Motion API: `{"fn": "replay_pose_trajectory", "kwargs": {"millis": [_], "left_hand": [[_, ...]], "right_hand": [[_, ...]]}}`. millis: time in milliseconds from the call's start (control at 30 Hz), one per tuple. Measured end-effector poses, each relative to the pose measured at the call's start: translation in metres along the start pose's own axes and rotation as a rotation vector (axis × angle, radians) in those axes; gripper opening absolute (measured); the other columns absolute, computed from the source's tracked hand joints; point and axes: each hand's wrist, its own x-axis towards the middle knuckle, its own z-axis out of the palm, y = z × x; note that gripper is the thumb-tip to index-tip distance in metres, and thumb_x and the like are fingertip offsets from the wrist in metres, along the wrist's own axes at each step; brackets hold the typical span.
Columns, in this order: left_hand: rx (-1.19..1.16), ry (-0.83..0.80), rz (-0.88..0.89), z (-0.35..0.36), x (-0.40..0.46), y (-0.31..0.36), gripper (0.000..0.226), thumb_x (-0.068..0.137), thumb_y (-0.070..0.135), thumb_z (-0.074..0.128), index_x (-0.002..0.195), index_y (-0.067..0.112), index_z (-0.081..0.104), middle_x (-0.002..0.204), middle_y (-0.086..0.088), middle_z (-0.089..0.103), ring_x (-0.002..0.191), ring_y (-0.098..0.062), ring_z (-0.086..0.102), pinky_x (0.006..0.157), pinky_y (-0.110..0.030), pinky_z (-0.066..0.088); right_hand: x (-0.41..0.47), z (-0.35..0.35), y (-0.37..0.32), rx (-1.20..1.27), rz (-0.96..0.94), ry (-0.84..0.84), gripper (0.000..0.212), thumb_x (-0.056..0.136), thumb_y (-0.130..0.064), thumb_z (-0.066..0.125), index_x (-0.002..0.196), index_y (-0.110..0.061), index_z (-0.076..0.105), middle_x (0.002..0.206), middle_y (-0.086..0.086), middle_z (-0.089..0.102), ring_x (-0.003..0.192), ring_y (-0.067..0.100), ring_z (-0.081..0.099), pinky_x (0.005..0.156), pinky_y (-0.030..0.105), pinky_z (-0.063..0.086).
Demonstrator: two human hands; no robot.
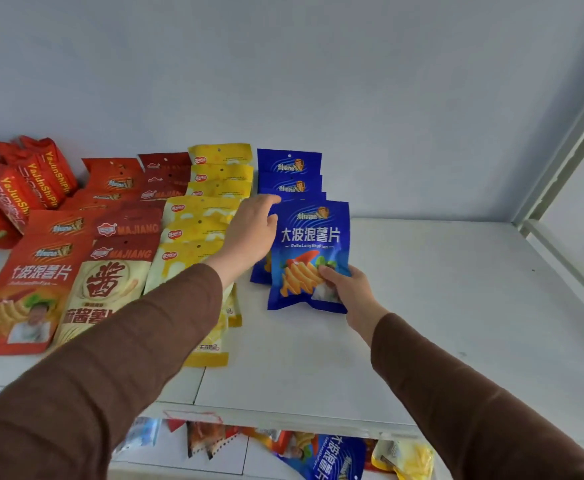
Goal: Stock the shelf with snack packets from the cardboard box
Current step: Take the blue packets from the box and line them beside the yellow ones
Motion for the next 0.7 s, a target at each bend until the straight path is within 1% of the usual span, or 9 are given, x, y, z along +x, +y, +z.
{"fn": "replay_pose_trajectory", "kwargs": {"millis": [100, 167, 267, 333, 467, 533, 600, 667, 700], "left_hand": [[0.197, -0.024, 0.109, -0.019, -0.007, -0.017, 0.035, 0.102, 0.017, 0.051, 0.137, 0.014, 0.053, 0.141, -0.002, 0.053, 0.137, -0.02, 0.04, 0.108, -0.033, 0.039], [0.278, -0.048, 0.135, -0.026, -0.014, -0.025, 0.035, 0.101, 0.02, 0.052, 0.135, 0.015, 0.055, 0.142, -0.001, 0.053, 0.138, -0.021, 0.039, 0.112, -0.037, 0.037], [0.325, -0.076, 0.13, -0.03, -0.026, -0.033, 0.036, 0.1, 0.023, 0.053, 0.136, 0.016, 0.056, 0.143, -0.001, 0.053, 0.139, -0.022, 0.039, 0.113, -0.038, 0.036], [0.347, -0.087, 0.136, -0.03, -0.032, -0.036, 0.037, 0.1, 0.024, 0.054, 0.136, 0.016, 0.056, 0.142, -0.001, 0.054, 0.138, -0.021, 0.039, 0.113, -0.036, 0.035], [0.363, -0.123, 0.122, -0.032, -0.04, -0.039, 0.039, 0.099, 0.026, 0.055, 0.138, 0.018, 0.055, 0.143, 0.0, 0.053, 0.14, -0.021, 0.039, 0.112, -0.037, 0.036], [0.368, -0.14, 0.116, -0.033, -0.043, -0.039, 0.04, 0.099, 0.027, 0.055, 0.138, 0.017, 0.054, 0.143, 0.0, 0.054, 0.139, -0.021, 0.04, 0.111, -0.037, 0.037], [0.367, -0.15, 0.11, -0.035, -0.046, -0.039, 0.041, 0.099, 0.027, 0.055, 0.139, 0.017, 0.053, 0.142, 0.0, 0.055, 0.137, -0.021, 0.041, 0.109, -0.036, 0.038], [0.359, -0.155, 0.098, -0.037, -0.048, -0.039, 0.041, 0.099, 0.028, 0.055, 0.139, 0.017, 0.053, 0.141, 0.0, 0.055, 0.135, -0.021, 0.043, 0.108, -0.036, 0.04], [0.353, -0.157, 0.091, -0.038, -0.05, -0.039, 0.042, 0.099, 0.028, 0.056, 0.139, 0.017, 0.053, 0.141, -0.001, 0.055, 0.135, -0.021, 0.043, 0.107, -0.036, 0.041]], "right_hand": [[0.005, 0.018, 0.008, -0.062, 0.002, 0.016, 0.038, 0.087, -0.028, 0.08, 0.118, -0.015, 0.062, 0.11, 0.005, 0.073, 0.093, 0.022, 0.073, 0.075, 0.032, 0.06], [0.008, 0.025, 0.01, -0.115, -0.011, 0.03, 0.04, 0.089, -0.03, 0.078, 0.12, -0.015, 0.059, 0.112, 0.004, 0.071, 0.091, 0.018, 0.071, 0.072, 0.03, 0.059], [0.008, 0.032, 0.01, -0.178, -0.032, 0.08, 0.039, 0.093, -0.029, 0.073, 0.124, -0.017, 0.054, 0.112, 0.001, 0.066, 0.082, 0.01, 0.066, 0.059, 0.024, 0.051], [0.009, 0.035, 0.013, -0.2, -0.048, 0.113, 0.034, 0.095, -0.028, 0.071, 0.121, -0.018, 0.051, 0.111, 0.001, 0.064, 0.08, 0.008, 0.064, 0.056, 0.022, 0.047], [0.007, 0.042, 0.017, -0.215, -0.087, 0.159, 0.033, 0.096, -0.025, 0.069, 0.119, -0.023, 0.045, 0.114, 0.0, 0.062, 0.092, 0.014, 0.067, 0.055, 0.022, 0.048], [0.007, 0.044, 0.019, -0.254, -0.116, 0.178, 0.037, 0.096, -0.026, 0.069, 0.124, -0.024, 0.044, 0.118, 0.0, 0.062, 0.099, 0.016, 0.067, 0.06, 0.025, 0.053], [0.008, 0.045, 0.02, -0.328, -0.154, 0.213, 0.048, 0.094, -0.028, 0.071, 0.133, -0.024, 0.043, 0.127, 0.001, 0.059, 0.112, 0.019, 0.064, 0.074, 0.035, 0.06], [0.004, 0.043, 0.016, -0.461, -0.196, 0.264, 0.063, 0.093, -0.03, 0.072, 0.145, -0.023, 0.038, 0.141, 0.003, 0.05, 0.131, 0.021, 0.05, 0.094, 0.044, 0.058], [0.002, 0.041, 0.014, -0.518, -0.227, 0.275, 0.066, 0.093, -0.03, 0.072, 0.148, -0.022, 0.035, 0.145, 0.002, 0.045, 0.136, 0.02, 0.042, 0.099, 0.044, 0.055]]}}
